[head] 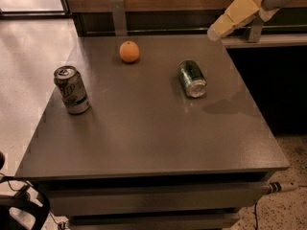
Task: Place green can upright
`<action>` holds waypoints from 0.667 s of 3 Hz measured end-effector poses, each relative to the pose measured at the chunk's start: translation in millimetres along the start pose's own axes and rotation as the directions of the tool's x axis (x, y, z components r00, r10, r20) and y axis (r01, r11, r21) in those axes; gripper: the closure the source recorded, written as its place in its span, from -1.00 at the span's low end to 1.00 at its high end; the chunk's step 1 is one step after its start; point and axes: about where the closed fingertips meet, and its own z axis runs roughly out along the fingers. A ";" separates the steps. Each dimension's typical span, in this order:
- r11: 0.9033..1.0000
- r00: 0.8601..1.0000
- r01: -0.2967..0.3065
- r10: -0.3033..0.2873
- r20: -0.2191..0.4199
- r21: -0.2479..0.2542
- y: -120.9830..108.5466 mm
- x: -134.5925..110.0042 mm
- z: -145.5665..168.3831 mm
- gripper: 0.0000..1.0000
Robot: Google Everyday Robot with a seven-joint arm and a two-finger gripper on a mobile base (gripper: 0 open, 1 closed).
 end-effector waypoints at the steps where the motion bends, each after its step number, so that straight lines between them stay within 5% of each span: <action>1: 0.986 0.985 -0.165 0.166 -0.047 0.015 -3.0 -8.4 25.3 -1.00; 2: 0.949 0.941 -0.314 0.316 -0.124 0.033 7.2 -6.3 47.1 -1.00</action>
Offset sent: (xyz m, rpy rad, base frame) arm -0.0012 0.0400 -0.0607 0.0149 0.3801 -0.4717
